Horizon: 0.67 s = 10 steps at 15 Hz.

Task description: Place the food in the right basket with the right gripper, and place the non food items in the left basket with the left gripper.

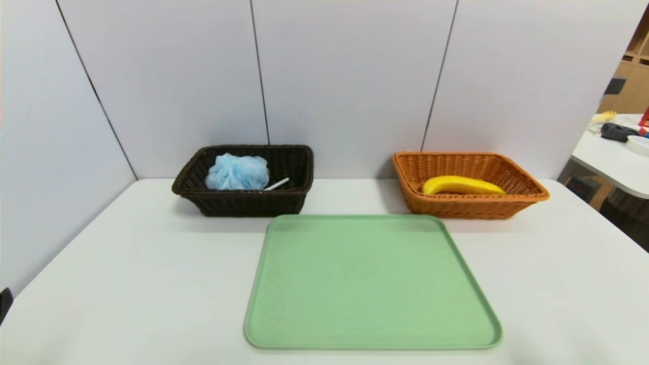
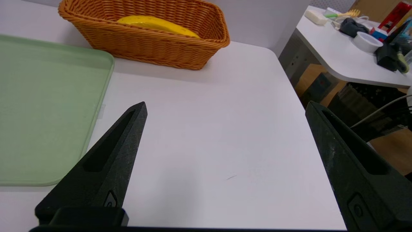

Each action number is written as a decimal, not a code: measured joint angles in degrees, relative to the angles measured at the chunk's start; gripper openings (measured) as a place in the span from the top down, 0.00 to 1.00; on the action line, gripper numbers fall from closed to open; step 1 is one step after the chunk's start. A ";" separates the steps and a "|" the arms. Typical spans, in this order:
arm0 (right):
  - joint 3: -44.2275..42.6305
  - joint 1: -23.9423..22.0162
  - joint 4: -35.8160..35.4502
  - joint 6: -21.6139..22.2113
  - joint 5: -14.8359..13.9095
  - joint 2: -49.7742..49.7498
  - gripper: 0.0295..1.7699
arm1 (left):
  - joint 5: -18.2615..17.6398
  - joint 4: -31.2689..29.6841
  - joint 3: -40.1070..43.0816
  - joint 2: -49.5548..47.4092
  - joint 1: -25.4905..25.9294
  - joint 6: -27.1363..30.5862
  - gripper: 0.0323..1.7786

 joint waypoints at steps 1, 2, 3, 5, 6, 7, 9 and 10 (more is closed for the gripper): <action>0.46 -0.01 -0.02 -0.09 0.01 -1.43 0.04 | -0.11 -0.02 0.88 -1.54 0.85 -0.02 0.05; 0.96 0.00 0.00 -0.17 0.09 -2.65 0.04 | -0.30 -0.02 1.68 -2.89 1.67 -0.11 0.05; 1.46 0.02 -0.05 -0.26 0.09 -3.67 0.04 | -0.88 -0.02 2.36 -4.16 2.41 -0.18 0.05; 2.28 0.11 0.00 -0.56 0.11 -5.27 0.04 | -1.57 0.02 3.85 -6.22 3.96 -0.35 0.05; 2.56 0.11 -0.02 -0.55 0.12 -5.86 0.04 | -1.66 -0.02 4.29 -6.94 4.55 -0.33 0.05; 2.86 0.13 0.00 -0.56 0.26 -6.31 0.04 | -1.68 0.02 4.88 -7.63 5.14 -0.35 0.05; 3.74 0.13 0.01 -0.55 1.08 -7.13 0.04 | -1.73 -0.04 6.23 -8.92 6.25 -0.30 0.05; 4.13 0.10 -0.02 -0.55 1.27 -7.55 0.04 | -1.71 -0.02 7.11 -9.67 6.63 -0.27 0.05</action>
